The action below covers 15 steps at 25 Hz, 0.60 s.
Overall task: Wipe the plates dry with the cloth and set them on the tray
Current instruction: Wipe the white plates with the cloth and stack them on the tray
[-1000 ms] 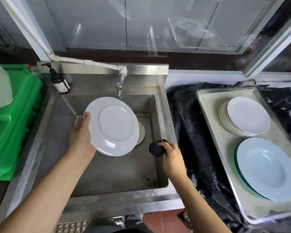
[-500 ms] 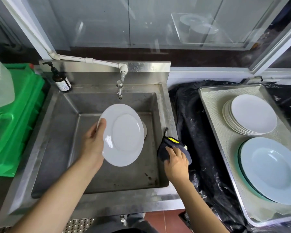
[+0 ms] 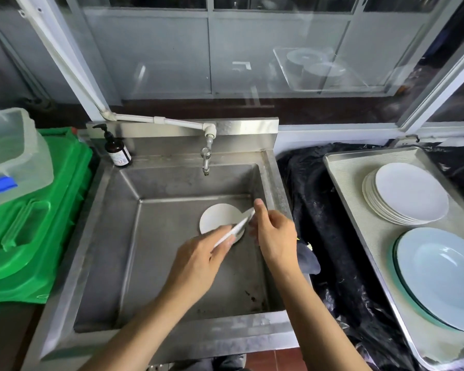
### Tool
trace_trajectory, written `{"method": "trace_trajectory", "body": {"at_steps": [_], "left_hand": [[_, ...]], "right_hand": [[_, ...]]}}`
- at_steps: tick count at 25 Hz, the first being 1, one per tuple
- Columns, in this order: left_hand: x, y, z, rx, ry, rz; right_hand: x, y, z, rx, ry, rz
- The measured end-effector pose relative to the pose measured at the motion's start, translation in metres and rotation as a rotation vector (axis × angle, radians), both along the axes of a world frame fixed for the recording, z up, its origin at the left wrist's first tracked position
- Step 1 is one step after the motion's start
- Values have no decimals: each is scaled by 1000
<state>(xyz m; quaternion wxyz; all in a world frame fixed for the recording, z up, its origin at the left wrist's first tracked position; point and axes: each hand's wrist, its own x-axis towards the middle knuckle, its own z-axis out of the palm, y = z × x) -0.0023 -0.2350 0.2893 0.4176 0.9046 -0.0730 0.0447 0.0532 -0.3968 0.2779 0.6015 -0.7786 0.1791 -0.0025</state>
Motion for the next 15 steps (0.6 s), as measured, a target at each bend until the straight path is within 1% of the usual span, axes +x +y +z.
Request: {"method": "trace_trajectory", "body": {"at_steps": [1, 3, 5, 7, 12, 14, 15], "left_hand": [[-4, 3, 2, 81, -56, -33], [-8, 9, 4, 232, -145, -105], [-12, 18, 5, 317, -99, -195], [-15, 30, 0, 327, -23, -251], [-16, 55, -11, 275, 111, -272], [-13, 66, -10, 225, 120, -209], [-10, 72, -9, 211, 89, -124]], "right_hand": [[0, 1, 0, -3, 62, 2], [-3, 1, 0, 97, 203, -16], [-10, 4, -2, 221, 294, -60], [-19, 12, -6, 243, 308, -97], [-32, 32, -12, 198, 218, -144], [-34, 34, -13, 216, 195, -181], [-35, 33, -13, 231, 187, -202]]}}
